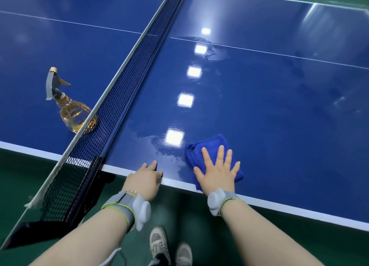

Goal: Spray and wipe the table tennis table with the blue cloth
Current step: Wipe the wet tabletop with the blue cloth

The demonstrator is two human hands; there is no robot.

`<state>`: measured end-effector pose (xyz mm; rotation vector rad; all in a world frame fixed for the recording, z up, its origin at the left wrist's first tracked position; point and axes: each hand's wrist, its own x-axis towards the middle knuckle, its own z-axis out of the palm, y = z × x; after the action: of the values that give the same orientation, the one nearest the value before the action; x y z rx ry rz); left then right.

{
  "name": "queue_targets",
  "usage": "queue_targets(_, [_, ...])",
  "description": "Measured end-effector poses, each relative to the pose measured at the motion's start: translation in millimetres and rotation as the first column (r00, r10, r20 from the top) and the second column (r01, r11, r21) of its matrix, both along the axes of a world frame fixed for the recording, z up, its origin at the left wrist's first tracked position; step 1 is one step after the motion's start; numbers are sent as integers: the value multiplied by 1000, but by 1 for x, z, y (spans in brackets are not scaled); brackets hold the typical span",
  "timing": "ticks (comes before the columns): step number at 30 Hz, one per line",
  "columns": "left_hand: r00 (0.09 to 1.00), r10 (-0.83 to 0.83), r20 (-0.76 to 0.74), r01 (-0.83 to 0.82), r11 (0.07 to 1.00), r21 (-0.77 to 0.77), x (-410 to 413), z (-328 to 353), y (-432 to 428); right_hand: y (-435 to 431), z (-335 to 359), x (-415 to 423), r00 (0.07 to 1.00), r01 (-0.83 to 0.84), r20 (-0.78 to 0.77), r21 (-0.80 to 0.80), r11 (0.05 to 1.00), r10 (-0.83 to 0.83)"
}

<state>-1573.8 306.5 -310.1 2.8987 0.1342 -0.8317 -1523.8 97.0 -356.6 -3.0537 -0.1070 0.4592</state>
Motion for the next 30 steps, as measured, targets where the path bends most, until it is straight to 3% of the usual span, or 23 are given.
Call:
queue_targets(7, [994, -81, -78, 82, 996, 16, -6, 10, 5, -79, 3, 2, 924, 382, 15, -11, 924, -382])
queue_targets(14, [982, -170, -82, 169, 985, -15, -11, 5, 27, -46, 3, -4, 898, 439, -8, -29, 898, -439])
queue_targets(19, [986, -150, -72, 148, 989, -23, -17, 12, 46, 30, 4, -20, 969, 248, -1, 9, 969, -248])
queue_targets(23, [995, -98, -37, 98, 995, 10, -26, 14, 75, 107, 1, -34, 997, -72, -5, 59, 996, 73])
queue_targets(27, [998, 43, 50, -45, 998, 40, -31, 16, 99, 155, 3, -35, 906, -418, -43, 68, 906, 421])
queue_targets(30, [986, 132, 102, -135, 990, 28, -33, 14, 115, 157, 4, -25, 857, -509, -60, 66, 858, 512])
